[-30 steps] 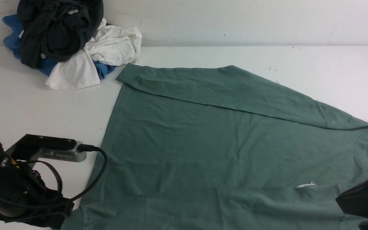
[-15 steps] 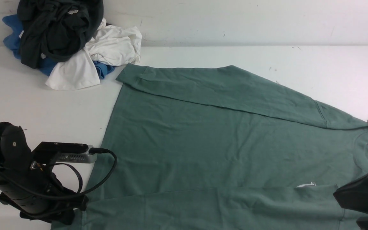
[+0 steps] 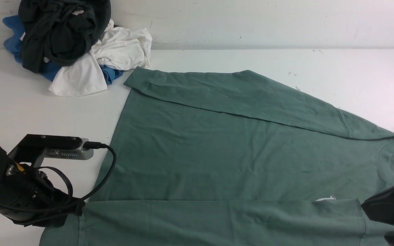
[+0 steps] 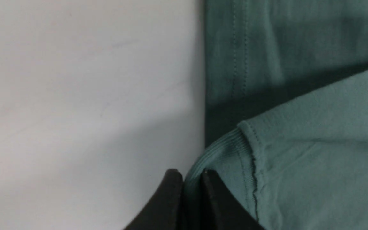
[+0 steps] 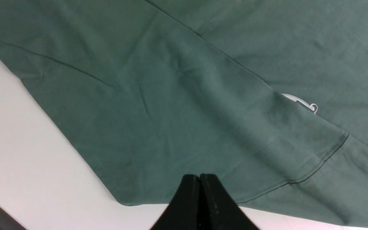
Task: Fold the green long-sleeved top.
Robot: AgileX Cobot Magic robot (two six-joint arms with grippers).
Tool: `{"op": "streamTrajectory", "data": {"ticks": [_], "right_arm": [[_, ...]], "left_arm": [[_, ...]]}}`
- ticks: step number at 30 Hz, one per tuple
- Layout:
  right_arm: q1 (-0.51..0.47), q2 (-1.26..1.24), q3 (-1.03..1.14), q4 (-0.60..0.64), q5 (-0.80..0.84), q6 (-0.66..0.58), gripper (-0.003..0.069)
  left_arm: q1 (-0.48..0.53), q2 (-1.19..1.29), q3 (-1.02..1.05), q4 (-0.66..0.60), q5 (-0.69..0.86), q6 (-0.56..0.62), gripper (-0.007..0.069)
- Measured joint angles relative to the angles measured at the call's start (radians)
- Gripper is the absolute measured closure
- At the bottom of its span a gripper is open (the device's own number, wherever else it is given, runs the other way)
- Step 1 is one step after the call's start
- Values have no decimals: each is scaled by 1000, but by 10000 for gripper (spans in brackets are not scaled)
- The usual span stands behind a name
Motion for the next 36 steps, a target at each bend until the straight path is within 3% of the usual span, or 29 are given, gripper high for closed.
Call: {"op": "streamTrajectory", "data": {"ticks": [4, 10, 18, 25, 30, 36], "right_arm": [[0, 11, 0, -39, -8, 43, 673], [-16, 103, 0, -172, -46, 212, 673], [-150, 258, 0, -272, -106, 354, 666], [-222, 404, 0, -264, -150, 369, 531], [-222, 580, 0, -293, -266, 436, 358], [-222, 726, -2, -387, -331, 519, 317]], "left_arm": [[-1, -58, -18, 0, 48, 4, 585], [-52, -59, -153, 4, 120, 45, 585], [-120, 3, -328, 30, 164, 50, 585], [-129, 33, -385, 34, 182, 89, 585], [-129, 34, -387, 33, 183, 97, 585], [-129, 34, -387, 33, 183, 97, 585]]}}
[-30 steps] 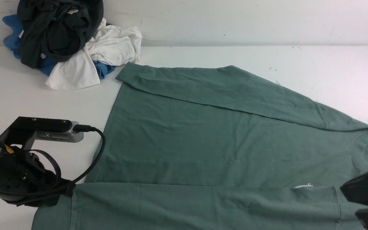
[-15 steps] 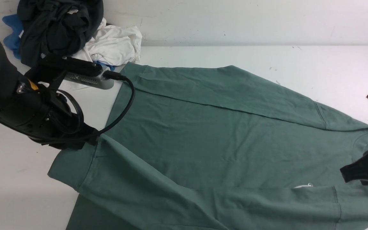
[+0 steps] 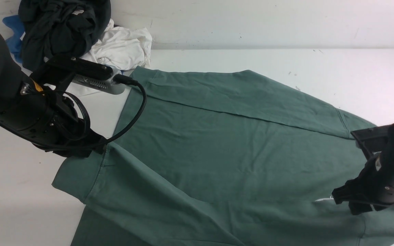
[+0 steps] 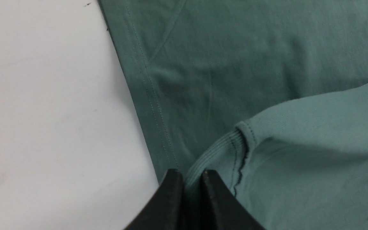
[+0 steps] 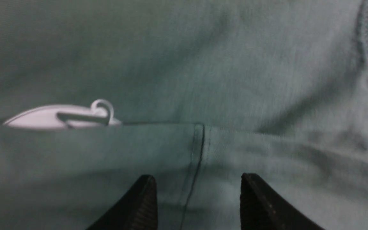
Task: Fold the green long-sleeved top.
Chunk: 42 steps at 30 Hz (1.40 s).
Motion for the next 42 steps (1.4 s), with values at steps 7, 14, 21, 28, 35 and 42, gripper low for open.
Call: {"op": "streamTrajectory", "data": {"ticks": [7, 14, 21, 28, 35, 42], "right_arm": [[0, 30, 0, -32, -65, 51, 344], [0, 45, -2, -35, -80, 55, 487], [0, 51, -9, -32, -89, 55, 627], [0, -21, -9, -41, -21, 55, 662], [0, -187, -9, -88, 136, 55, 662], [0, -231, -9, -126, 216, 55, 662]], "left_arm": [[0, 0, 0, 0, 0, 0, 585], [0, 0, 0, 1, 0, 0, 585], [0, 0, 0, 1, 0, 0, 585], [0, 0, -2, 0, -1, 0, 585], [0, 24, -97, -8, -11, 0, 585], [0, 191, -291, -11, -12, 6, 585]]}}
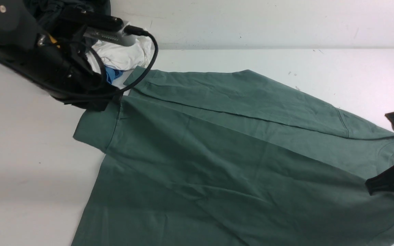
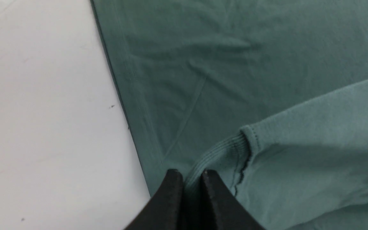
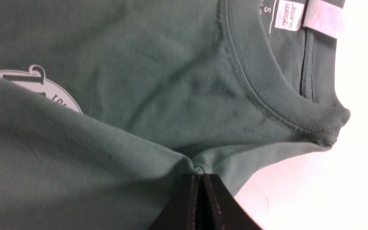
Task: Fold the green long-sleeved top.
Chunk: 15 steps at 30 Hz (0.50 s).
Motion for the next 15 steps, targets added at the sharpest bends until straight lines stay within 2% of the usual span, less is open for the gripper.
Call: {"op": "streamTrajectory", "data": {"ticks": [15], "right_arm": [[0, 0, 0, 0, -24, 22, 662]], "left_arm": [[0, 349, -250, 5, 15, 28, 568]]}}
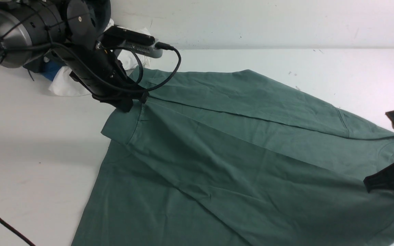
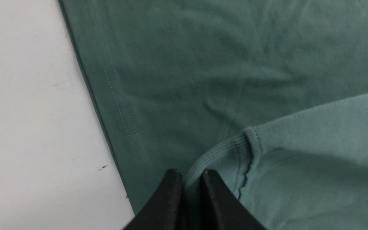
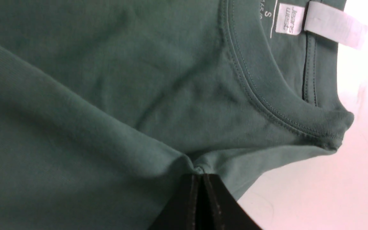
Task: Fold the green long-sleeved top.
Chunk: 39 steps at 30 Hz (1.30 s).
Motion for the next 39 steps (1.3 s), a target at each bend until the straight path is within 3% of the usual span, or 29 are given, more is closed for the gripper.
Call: {"op": "streamTrajectory", "data": {"ticks": [4, 7, 8, 9, 12, 15, 24, 31, 39], "right_arm": [[0, 0, 0, -4, -14, 3, 627], [0, 0, -1, -36, -20, 29, 554], [0, 0, -4, -39, -19, 32, 543], [0, 0, -21, -65, -14, 59, 505], [0, 0, -79, -106, -8, 92, 441], [0, 0, -166, -113, -19, 105, 407], [0, 0, -284, -44, -71, 105, 398], [0, 0, -284, 3, -74, 63, 398], [0, 5, -284, 142, -86, -61, 398]], "left_arm": [[0, 56, -39, 2, 0, -1, 452], [0, 79, -81, 5, -1, -30, 322], [0, 81, -85, 5, -1, -30, 314], [0, 95, -124, 5, -1, -60, 246], [0, 131, -219, 5, 1, -105, 187], [3, 197, -333, 5, 1, -140, 171], [59, 471, -628, 10, -43, -245, 169], [90, 592, -676, 73, -204, -351, 169], [90, 636, -677, 95, -391, -377, 176]]}}
